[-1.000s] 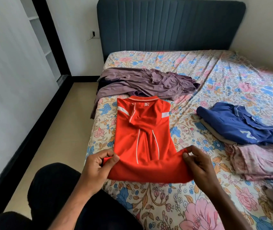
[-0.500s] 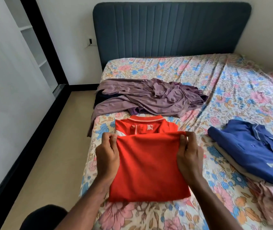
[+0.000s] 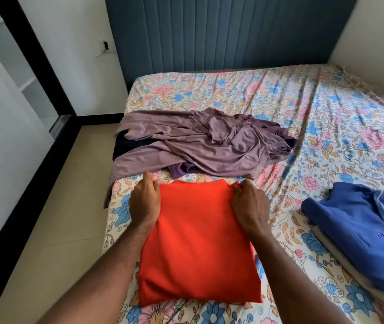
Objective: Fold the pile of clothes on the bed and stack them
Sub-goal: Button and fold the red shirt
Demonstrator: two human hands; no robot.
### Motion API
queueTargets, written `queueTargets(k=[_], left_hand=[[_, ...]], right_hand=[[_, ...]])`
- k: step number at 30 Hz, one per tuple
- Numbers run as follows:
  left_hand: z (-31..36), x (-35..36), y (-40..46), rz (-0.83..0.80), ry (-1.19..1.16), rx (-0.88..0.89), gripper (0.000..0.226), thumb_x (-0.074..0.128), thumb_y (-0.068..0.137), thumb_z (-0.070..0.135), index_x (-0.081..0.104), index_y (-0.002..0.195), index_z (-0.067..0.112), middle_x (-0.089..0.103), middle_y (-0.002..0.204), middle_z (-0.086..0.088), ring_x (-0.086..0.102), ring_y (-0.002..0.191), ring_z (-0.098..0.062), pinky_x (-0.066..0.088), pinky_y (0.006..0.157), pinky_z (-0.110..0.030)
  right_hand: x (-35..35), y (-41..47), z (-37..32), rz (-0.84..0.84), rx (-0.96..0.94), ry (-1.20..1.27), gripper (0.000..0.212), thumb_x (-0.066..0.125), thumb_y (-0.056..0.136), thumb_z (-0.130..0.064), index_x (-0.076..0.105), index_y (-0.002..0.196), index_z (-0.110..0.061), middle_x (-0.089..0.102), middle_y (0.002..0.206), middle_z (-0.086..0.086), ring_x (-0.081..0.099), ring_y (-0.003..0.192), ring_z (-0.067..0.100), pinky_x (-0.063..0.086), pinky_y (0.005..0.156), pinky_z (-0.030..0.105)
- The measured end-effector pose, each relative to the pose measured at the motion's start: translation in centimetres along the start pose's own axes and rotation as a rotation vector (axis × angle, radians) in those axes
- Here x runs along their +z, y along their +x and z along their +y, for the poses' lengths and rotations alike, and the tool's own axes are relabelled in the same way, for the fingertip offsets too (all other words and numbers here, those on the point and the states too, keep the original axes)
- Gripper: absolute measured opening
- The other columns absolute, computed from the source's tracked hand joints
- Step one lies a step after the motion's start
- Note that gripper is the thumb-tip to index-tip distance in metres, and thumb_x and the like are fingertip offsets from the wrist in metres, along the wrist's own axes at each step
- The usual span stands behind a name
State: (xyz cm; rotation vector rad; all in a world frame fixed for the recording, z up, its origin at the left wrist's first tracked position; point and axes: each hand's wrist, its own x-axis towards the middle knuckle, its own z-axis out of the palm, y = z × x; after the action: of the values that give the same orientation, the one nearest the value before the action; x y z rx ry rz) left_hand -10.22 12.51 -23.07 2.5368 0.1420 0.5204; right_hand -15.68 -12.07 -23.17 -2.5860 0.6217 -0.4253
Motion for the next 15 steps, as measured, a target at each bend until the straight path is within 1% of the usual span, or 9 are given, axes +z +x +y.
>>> queueTargets(k=[3,5,6,8,10,12,15], left_hand=[[-1.5,1.9,-0.2,-0.038,0.124,0.023,0.021,0.055,0.102,0.031,0.052,0.102,0.01,0.068,0.086,-0.01,0.063,0.072,-0.029,0.034,0.053,-0.033],[-2.0,2.9,-0.1,-0.037,0.147,0.031,0.021,0.054,0.102,0.032,0.051,0.103,0.012,0.067,0.083,-0.009,0.057,0.066,-0.023,0.032,0.05,-0.031],[-2.0,3.0,-0.1,-0.03,0.155,0.038,0.02,0.055,0.102,0.032,0.051,0.104,0.012,0.067,0.082,-0.009,0.057,0.066,-0.023,0.032,0.05,-0.031],[-2.2,3.4,0.0,-0.02,0.155,0.055,0.022,0.056,0.102,0.032,0.052,0.107,0.011,0.067,0.083,-0.009,0.062,0.07,-0.026,0.034,0.051,-0.032],[-2.4,3.5,-0.2,0.004,0.118,0.048,0.027,0.055,0.101,0.036,0.052,0.11,0.011,0.065,0.091,-0.01,0.063,0.076,-0.026,0.036,0.053,-0.033],[-2.3,3.3,-0.2,0.022,0.057,-0.038,0.031,0.054,0.101,0.042,0.051,0.109,0.012,0.061,0.099,-0.011,0.059,0.081,-0.026,0.037,0.057,-0.034],[-2.4,2.5,-0.3,0.008,-0.064,-0.214,0.038,0.056,0.098,0.048,0.052,0.099,0.011,0.06,0.096,-0.011,0.055,0.082,-0.025,0.035,0.063,-0.036]], right_hand=[[2.1,-0.1,1.4,-0.019,0.02,-0.016,0.032,0.047,0.104,-0.039,0.067,0.105,-0.014,0.072,0.094,0.014,0.063,0.083,0.035,0.05,0.071,0.041],[2.7,-0.1,1.6,0.017,0.042,-0.015,0.032,0.048,0.103,-0.043,0.068,0.109,-0.018,0.068,0.1,0.011,0.06,0.087,0.033,0.049,0.075,0.041],[2.8,-0.1,1.6,0.026,0.056,-0.015,0.032,0.048,0.103,-0.045,0.068,0.112,-0.021,0.064,0.106,0.01,0.059,0.091,0.033,0.048,0.075,0.04],[3.0,0.0,1.5,0.032,0.08,-0.025,0.033,0.047,0.103,-0.048,0.066,0.115,-0.025,0.057,0.114,0.009,0.058,0.094,0.032,0.046,0.073,0.038],[3.2,-0.1,1.5,0.04,0.07,-0.045,0.034,0.044,0.103,-0.05,0.065,0.115,-0.026,0.056,0.115,0.009,0.058,0.094,0.033,0.044,0.07,0.037],[3.2,-0.1,1.6,0.034,0.068,-0.055,0.034,0.043,0.103,-0.051,0.064,0.114,-0.026,0.059,0.113,0.008,0.057,0.097,0.034,0.043,0.072,0.037],[2.8,0.0,1.3,0.002,0.086,-0.037,0.04,0.039,0.103,-0.052,0.062,0.114,-0.021,0.062,0.113,0.008,0.056,0.101,0.031,0.046,0.08,0.041]])
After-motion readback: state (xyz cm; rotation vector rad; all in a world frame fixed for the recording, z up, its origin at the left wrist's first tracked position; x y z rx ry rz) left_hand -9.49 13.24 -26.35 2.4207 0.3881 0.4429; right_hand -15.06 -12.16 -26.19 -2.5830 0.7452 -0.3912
